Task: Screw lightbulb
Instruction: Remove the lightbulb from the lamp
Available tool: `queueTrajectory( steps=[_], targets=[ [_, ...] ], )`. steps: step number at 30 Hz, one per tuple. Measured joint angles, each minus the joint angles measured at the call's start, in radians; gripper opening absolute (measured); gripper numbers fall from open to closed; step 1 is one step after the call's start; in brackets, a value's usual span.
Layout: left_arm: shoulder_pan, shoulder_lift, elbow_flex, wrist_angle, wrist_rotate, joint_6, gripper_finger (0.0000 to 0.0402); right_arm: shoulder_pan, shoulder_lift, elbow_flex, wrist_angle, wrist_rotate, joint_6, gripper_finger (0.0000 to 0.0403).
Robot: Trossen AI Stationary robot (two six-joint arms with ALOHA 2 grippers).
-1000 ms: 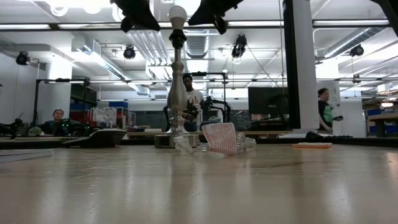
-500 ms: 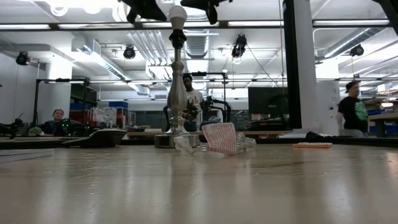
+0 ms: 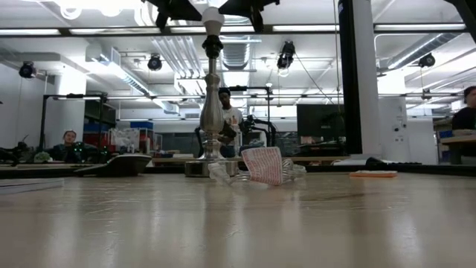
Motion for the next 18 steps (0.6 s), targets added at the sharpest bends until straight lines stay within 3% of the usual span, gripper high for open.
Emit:
queueTrajectory(
  steps=[8, 13, 18],
  targets=[
    [-0.002, -0.058, 0.000, -0.146, 0.016, -0.024, 0.0000, -0.017, -0.020, 0.000, -0.068, 0.050, -0.008, 0.0000],
    [-0.001, -0.076, 0.000, -0.130, -0.094, -0.010, 0.0000, -0.020, -0.036, 0.000, -0.059, -0.087, -0.017, 0.0000],
    [0.013, -0.025, 0.000, -0.022, -0.139, 0.036, 0.0000, 0.003, -0.011, 0.000, 0.018, -0.100, -0.010, 0.0000]
  ],
)
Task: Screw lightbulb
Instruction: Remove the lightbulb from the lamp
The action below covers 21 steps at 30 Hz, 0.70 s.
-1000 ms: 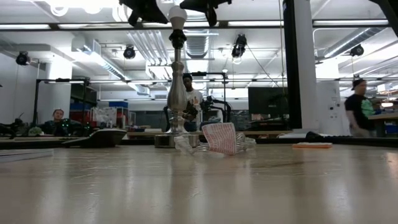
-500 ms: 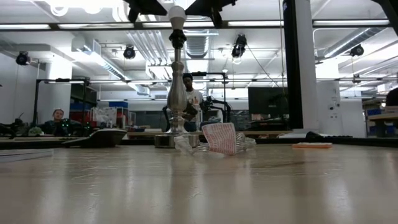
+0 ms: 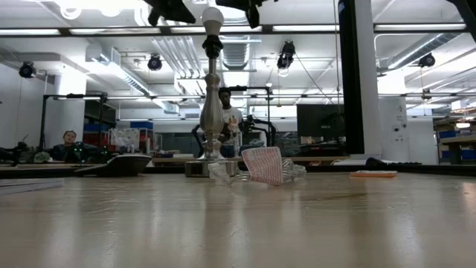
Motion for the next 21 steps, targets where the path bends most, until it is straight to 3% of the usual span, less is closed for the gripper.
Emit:
queueTrajectory(
  steps=[6, 14, 21],
  targets=[
    [0.000, 0.056, 0.000, 0.056, 0.006, 0.010, 0.0000, -0.004, 0.023, 0.000, 0.028, 0.032, 0.014, 0.0000],
    [-0.004, 0.046, -0.001, 0.052, 0.115, -0.023, 0.0000, -0.007, 0.013, 0.000, 0.002, 0.086, 0.003, 0.0000],
    [-0.008, -0.004, -0.001, -0.061, 0.185, -0.067, 0.0000, -0.032, -0.005, 0.000, -0.069, 0.118, -0.009, 0.0000]
  ],
)
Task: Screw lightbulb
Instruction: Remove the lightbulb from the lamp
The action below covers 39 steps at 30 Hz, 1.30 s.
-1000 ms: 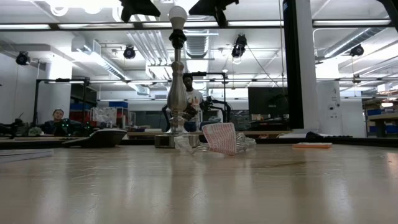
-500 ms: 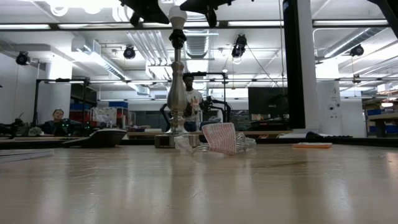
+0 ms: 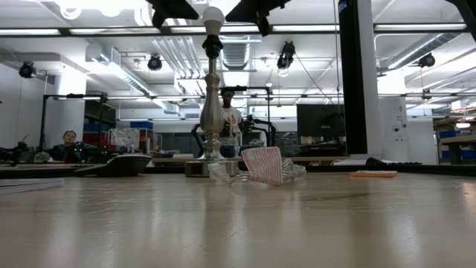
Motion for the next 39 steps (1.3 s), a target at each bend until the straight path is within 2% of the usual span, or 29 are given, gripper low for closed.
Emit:
queueTrajectory(
  steps=[3, 5, 8, 13, 21, 28, 33, 39],
  targets=[
    [0.000, -0.020, 0.000, -0.033, -0.014, 0.001, 0.0000, 0.000, -0.007, 0.000, -0.006, -0.034, -0.017, 0.0000],
    [0.000, -0.029, 0.000, -0.025, -0.058, 0.013, 0.0000, 0.005, -0.015, 0.001, -0.002, -0.082, -0.021, 0.0000],
    [0.003, -0.019, 0.000, 0.019, -0.109, 0.061, 0.0000, 0.017, -0.017, 0.005, 0.012, -0.093, -0.022, 0.0000],
    [0.005, 0.038, 0.000, 0.118, -0.114, 0.085, 0.0000, 0.027, 0.007, 0.005, 0.066, -0.089, -0.010, 0.0000],
    [0.002, 0.068, 0.000, 0.113, -0.085, 0.052, 0.0000, 0.026, 0.017, 0.005, 0.048, -0.036, 0.003, 0.0000],
    [-0.011, 0.033, 0.000, 0.053, -0.083, 0.022, 0.0000, 0.007, 0.016, 0.015, 0.008, 0.002, -0.004, 0.0000],
    [-0.028, -0.005, 0.000, -0.063, -0.079, -0.013, 0.0000, -0.010, 0.015, 0.017, -0.036, 0.027, -0.005, 0.0000],
    [-0.034, -0.034, 0.000, -0.078, -0.160, 0.014, 0.0000, -0.012, -0.009, 0.017, -0.042, -0.092, -0.022, 0.0000]
  ],
)
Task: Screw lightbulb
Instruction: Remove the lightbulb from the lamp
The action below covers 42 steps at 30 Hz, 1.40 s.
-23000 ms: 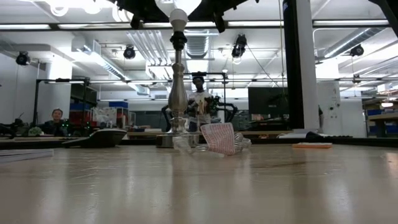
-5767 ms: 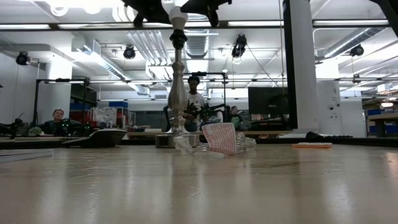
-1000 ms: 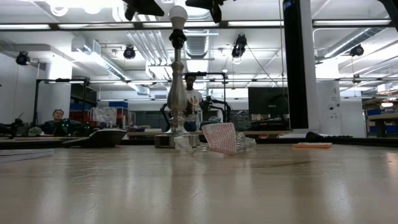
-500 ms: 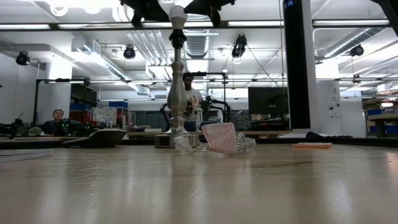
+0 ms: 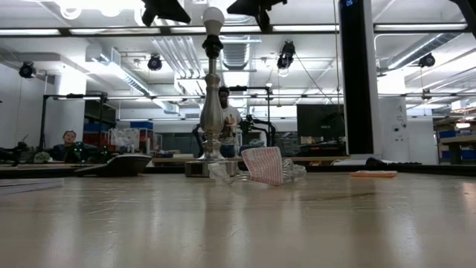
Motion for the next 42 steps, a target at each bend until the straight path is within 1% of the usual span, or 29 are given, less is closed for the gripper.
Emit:
queueTrajectory(
  steps=[3, 6, 8, 13, 17, 20, 25, 28, 32, 34, 40, 42],
  targets=[
    [0.005, 0.016, 0.000, 0.078, -0.029, 0.046, 0.0000, 0.021, 0.003, 0.000, 0.044, -0.005, -0.004, 0.0000],
    [0.008, 0.048, 0.000, 0.175, -0.031, 0.074, 0.0000, 0.032, 0.018, 0.000, 0.108, -0.005, 0.009, 0.0000],
    [0.008, 0.066, 0.000, 0.210, -0.030, 0.078, 0.0000, 0.032, 0.023, 0.000, 0.122, -0.002, 0.027, 0.0000],
    [0.008, 0.085, 0.000, 0.205, 0.002, 0.063, 0.0000, 0.030, 0.030, 0.000, 0.121, 0.051, 0.031, 0.0000],
    [0.008, 0.083, 0.000, 0.201, 0.038, 0.040, 0.0000, 0.026, 0.029, 0.000, 0.108, 0.055, 0.033, 0.0000],
    [0.006, 0.071, 0.000, 0.183, 0.056, 0.016, 0.0000, 0.023, 0.024, 0.000, 0.084, 0.097, 0.030, 0.0000],
    [0.003, 0.042, 0.000, 0.129, 0.091, -0.027, 0.0000, 0.010, 0.022, 0.000, 0.072, 0.116, 0.026, 0.0000],
    [0.002, 0.023, 0.000, 0.088, 0.082, -0.037, 0.0000, 0.011, 0.016, -0.001, 0.052, 0.114, 0.019, 0.0000],
    [0.004, 0.015, 0.000, 0.088, 0.013, -0.010, 0.0000, 0.019, -0.007, 0.006, 0.025, 0.056, -0.010, 0.0000],
    [0.006, 0.023, 0.000, 0.102, -0.020, 0.016, 0.0000, 0.028, -0.009, 0.012, 0.032, 0.045, -0.017, 0.0000],
    [0.008, 0.076, 0.000, 0.207, -0.025, 0.049, 0.0000, 0.039, 0.022, 0.012, 0.096, 0.040, -0.002, 0.0000],
    [0.009, 0.089, 0.000, 0.214, -0.016, 0.047, 0.0000, 0.039, 0.032, 0.012, 0.102, 0.041, -0.002, 0.0000]
  ],
)
